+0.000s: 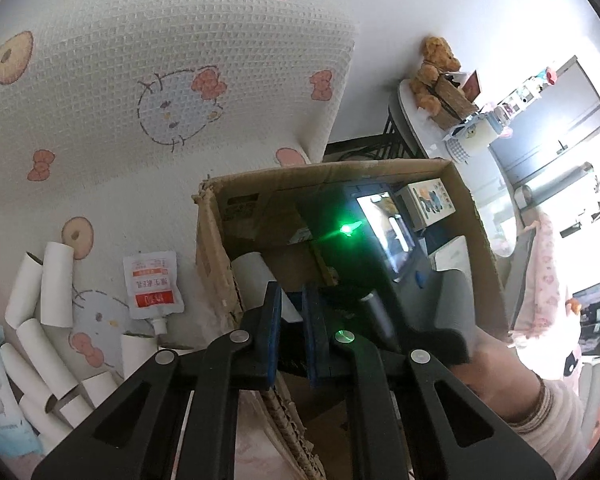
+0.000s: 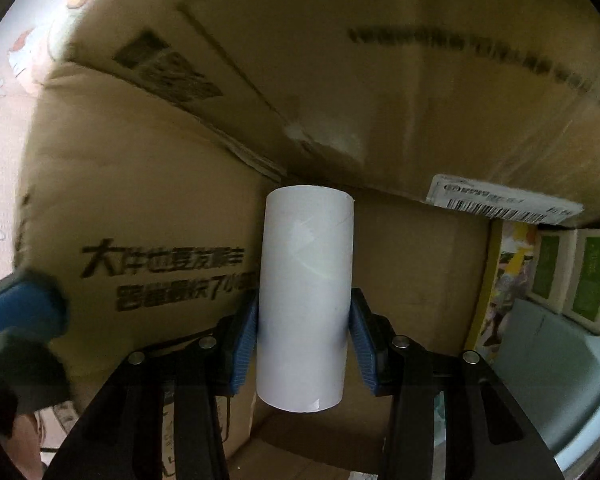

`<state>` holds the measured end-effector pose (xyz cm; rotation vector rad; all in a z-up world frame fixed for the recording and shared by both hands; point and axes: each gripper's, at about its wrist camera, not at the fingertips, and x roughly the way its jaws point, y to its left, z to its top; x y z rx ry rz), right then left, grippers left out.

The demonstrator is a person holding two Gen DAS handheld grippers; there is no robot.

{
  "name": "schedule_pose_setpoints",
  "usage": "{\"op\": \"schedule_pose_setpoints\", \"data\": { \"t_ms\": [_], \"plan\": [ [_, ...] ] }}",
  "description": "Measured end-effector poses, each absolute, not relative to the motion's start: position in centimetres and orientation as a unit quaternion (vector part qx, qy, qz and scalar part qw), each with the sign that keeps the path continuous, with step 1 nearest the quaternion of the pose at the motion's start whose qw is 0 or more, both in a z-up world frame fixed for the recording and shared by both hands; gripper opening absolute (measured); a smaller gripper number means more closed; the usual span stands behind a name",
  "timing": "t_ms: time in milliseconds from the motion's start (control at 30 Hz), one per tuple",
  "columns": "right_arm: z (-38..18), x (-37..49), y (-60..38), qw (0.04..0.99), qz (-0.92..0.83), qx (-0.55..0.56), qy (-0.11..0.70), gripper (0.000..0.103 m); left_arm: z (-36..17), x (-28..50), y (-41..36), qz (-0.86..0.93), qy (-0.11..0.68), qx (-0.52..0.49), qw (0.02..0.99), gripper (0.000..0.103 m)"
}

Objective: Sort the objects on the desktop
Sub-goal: 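Lower the tube into the box and open the right gripper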

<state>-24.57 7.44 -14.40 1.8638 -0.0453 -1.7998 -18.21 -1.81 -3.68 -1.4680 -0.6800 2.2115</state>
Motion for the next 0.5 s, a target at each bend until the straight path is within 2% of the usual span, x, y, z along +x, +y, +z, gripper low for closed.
{"op": "schedule_pose_setpoints", "data": {
  "t_ms": [267,400,500],
  "plan": [
    [-15.4,-24.6,7.7,0.264,-0.68,0.682,-0.048,0.041,-4.1,-18.3,-1.6,0.788,-0.253,-0.525,0.201,0.012],
    [-14.6,-24.2,7.3,0.261,-0.68,0.685,-0.035,0.041,-3.9,-18.1,-1.5,0.787,-0.255,-0.524,0.202,0.013],
    [-12.9,-23.3,7.1,0.261,-0.68,0.685,-0.011,0.041,-3.1,-17.8,-1.6,0.795,-0.25,-0.516,0.198,0.02]
  ]
}}
